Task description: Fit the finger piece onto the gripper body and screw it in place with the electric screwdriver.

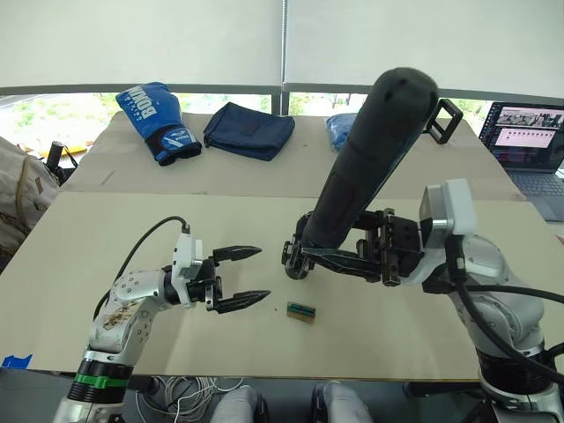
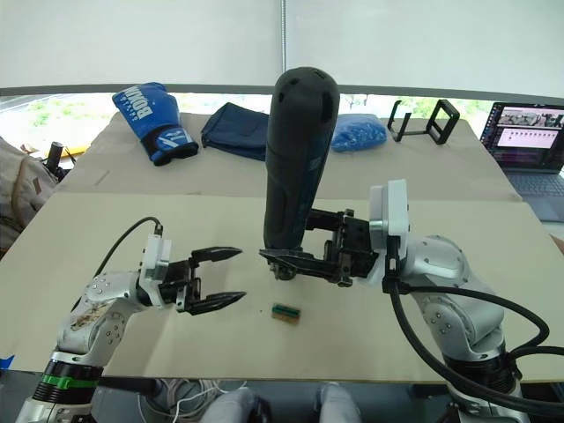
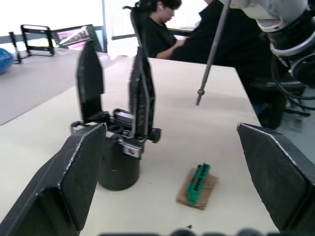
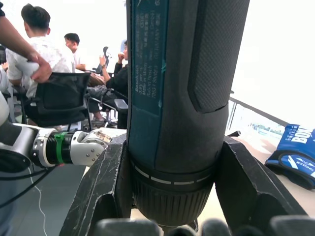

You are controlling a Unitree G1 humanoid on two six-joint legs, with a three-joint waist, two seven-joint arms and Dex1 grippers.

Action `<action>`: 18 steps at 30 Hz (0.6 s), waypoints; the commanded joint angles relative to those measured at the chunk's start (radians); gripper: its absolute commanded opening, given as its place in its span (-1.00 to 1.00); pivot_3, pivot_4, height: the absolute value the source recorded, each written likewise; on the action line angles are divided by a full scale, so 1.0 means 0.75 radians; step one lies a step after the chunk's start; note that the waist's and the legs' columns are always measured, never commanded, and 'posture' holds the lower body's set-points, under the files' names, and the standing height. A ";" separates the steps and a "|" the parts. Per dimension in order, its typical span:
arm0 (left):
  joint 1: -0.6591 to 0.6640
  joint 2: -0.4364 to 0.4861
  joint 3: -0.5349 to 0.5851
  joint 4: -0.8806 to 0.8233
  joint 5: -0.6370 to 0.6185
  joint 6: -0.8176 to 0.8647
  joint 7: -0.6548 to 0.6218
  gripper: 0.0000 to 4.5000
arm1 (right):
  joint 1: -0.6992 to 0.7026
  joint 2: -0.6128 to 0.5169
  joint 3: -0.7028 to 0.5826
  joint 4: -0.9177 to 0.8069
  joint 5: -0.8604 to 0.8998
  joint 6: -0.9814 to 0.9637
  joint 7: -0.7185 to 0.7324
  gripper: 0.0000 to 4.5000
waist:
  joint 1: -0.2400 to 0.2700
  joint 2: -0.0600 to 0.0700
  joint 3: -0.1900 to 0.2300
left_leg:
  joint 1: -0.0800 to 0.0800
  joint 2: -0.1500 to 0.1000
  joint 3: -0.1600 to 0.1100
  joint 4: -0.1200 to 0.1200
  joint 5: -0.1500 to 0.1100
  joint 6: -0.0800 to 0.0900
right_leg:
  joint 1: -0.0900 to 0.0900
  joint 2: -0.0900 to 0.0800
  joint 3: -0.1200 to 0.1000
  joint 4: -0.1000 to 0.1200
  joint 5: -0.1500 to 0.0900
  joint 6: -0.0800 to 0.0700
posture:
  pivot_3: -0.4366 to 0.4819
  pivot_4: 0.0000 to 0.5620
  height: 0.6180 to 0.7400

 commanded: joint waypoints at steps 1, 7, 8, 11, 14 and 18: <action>-0.048 -0.001 -0.036 0.133 0.193 -0.130 0.092 0.99 | -0.047 -0.021 -0.070 -0.049 0.058 -0.004 -0.017 -0.13 | 0.002 0.000 0.000 | 0.000 0.000 0.000 0.000 0.000 0.000 | 0.000 0.001 0.000 0.000 0.000 0.000 | -0.05 -0.47 1.00; -0.120 -0.059 -0.154 0.272 0.383 -0.146 0.215 0.99 | -0.047 -0.030 -0.069 -0.043 0.053 -0.004 -0.017 -0.13 | 0.002 0.000 0.000 | -0.001 0.000 0.001 0.000 0.000 0.000 | 0.000 0.003 0.000 -0.001 0.000 0.000 | -0.05 -0.47 1.00; -0.129 -0.076 -0.173 0.280 0.397 -0.135 0.229 0.99 | -0.044 -0.032 -0.071 -0.044 0.053 -0.004 -0.017 -0.13 | 0.003 0.000 0.000 | -0.001 0.000 0.001 0.000 0.000 0.000 | 0.000 0.002 0.000 -0.001 0.000 0.000 | -0.05 -0.47 1.00; -0.150 -0.114 -0.221 0.315 0.443 -0.125 0.256 0.99 | -0.036 -0.036 -0.073 -0.046 0.050 -0.006 -0.017 -0.13 | 0.002 0.000 0.000 | -0.001 0.000 0.001 0.000 0.000 0.000 | 0.000 0.002 0.000 -0.001 0.000 0.000 | -0.05 -0.47 1.00; -0.174 -0.160 -0.248 0.347 0.467 -0.110 0.294 0.99 | -0.029 -0.044 -0.079 -0.050 0.050 -0.007 -0.018 -0.13 | 0.002 -0.001 0.000 | -0.001 0.000 0.001 0.000 0.000 0.000 | 0.000 0.003 0.000 -0.001 0.000 0.000 | -0.05 -0.47 1.00; -0.219 -0.222 -0.285 0.415 0.517 -0.138 0.333 0.99 | -0.021 -0.050 -0.088 -0.049 0.051 -0.008 -0.027 -0.13 | 0.002 -0.001 0.000 | -0.001 0.000 0.001 0.000 0.000 0.000 | 0.000 0.003 0.001 0.000 0.000 0.000 | -0.05 -0.47 1.00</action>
